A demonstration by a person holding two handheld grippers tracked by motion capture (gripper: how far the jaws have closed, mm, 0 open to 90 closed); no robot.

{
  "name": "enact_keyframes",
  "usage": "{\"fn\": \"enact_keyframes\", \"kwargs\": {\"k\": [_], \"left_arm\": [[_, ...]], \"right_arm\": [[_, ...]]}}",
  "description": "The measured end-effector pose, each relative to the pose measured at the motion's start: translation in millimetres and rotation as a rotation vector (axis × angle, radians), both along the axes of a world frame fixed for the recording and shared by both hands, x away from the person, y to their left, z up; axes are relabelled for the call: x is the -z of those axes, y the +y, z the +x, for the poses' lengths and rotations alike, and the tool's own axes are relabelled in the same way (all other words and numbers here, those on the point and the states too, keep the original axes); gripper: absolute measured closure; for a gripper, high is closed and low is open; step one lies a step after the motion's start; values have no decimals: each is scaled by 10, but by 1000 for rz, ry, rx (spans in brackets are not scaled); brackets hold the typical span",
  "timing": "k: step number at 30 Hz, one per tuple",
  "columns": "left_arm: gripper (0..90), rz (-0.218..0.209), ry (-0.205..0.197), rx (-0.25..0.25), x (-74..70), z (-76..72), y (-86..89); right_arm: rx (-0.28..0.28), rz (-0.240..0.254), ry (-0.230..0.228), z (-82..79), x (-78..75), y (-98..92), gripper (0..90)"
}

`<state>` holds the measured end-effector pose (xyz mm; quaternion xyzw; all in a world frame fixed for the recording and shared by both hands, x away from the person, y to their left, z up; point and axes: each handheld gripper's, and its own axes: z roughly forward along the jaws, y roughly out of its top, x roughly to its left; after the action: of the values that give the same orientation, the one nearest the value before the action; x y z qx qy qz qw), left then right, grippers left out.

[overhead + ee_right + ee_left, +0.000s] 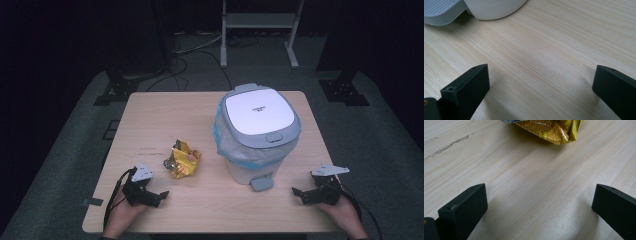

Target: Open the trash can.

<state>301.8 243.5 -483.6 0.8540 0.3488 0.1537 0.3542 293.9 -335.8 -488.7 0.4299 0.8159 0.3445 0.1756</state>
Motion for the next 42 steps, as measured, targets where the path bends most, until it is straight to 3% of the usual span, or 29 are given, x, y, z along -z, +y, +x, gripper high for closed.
{"fn": "enact_keyframes", "kwargs": {"k": [14, 17, 22, 24, 32, 36, 40, 42], "left_arm": [[0, 0, 0, 0, 0, 0, 0], [0, 0, 0, 0, 0, 1, 0], [0, 0, 0, 0, 0, 1, 0], [0, 0, 0, 0, 0, 1, 0], [0, 0, 0, 0, 0, 1, 0], [0, 0, 0, 0, 0, 1, 0], [0, 0, 0, 0, 0, 1, 0], [0, 0, 0, 0, 0, 1, 0]], "right_arm": [[6, 0, -1, 2, 0, -1, 1], [9, 8, -14, -7, -5, -16, 56], [7, 9, -15, -8, -6, -22, 71], [-1, 15, -25, -30, -27, -38, 213], [-9, 13, -22, -51, -64, -56, 372], [-8, 34, -36, -70, -121, -74, 523], [0, 58, -24, -76, -160, -91, 609], [-5, 67, -23, -86, -199, -98, 707]]}}
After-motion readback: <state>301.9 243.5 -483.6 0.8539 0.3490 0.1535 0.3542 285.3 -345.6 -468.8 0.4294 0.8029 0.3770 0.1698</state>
